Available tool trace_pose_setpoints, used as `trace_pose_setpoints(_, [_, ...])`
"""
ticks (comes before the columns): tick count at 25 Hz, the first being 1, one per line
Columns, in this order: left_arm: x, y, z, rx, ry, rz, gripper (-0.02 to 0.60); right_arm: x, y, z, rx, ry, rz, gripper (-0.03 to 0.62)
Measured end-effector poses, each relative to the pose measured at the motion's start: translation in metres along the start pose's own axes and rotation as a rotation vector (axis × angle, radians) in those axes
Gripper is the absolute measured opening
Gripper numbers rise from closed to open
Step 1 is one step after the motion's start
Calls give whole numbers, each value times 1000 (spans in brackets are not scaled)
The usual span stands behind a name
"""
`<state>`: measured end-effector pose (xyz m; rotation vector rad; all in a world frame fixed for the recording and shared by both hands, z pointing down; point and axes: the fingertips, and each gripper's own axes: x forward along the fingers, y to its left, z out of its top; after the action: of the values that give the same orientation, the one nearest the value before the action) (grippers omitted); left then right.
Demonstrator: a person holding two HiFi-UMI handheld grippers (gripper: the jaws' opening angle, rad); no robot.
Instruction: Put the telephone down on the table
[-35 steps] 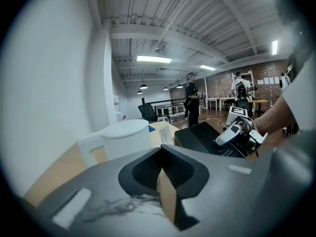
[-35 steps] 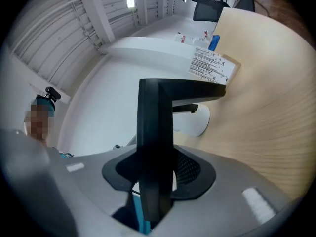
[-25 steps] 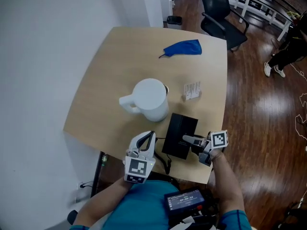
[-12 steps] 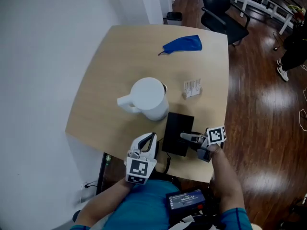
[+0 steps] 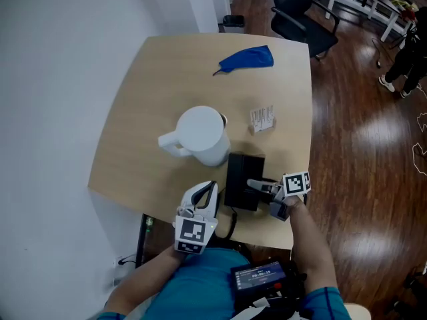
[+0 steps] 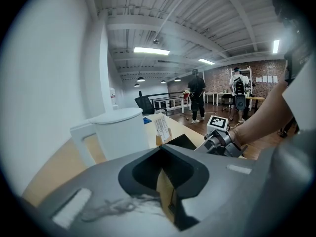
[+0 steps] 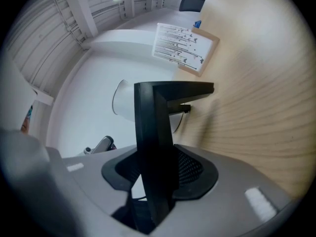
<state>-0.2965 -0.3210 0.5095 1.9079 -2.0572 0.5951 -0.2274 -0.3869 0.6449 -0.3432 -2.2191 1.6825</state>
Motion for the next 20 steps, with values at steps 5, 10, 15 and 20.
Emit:
trace_pose_setpoints(5, [0, 0, -2, -12, -10, -14, 17, -6, -15, 2, 116, -41, -92, 184])
trace_pose_setpoints(10, [-1, 3, -2, -33, -29, -18, 17, -7, -23, 4, 169, -72, -126, 233])
trace_pose_setpoints(15, [-3, 1, -1, -48, -42, -34, 17, -33, -25, 9, 223, -146, -211, 238])
trace_pose_setpoints(20, [-3, -1, -3, -74, -49, -55, 17, -76, -15, 17, 99, -260, -430, 167])
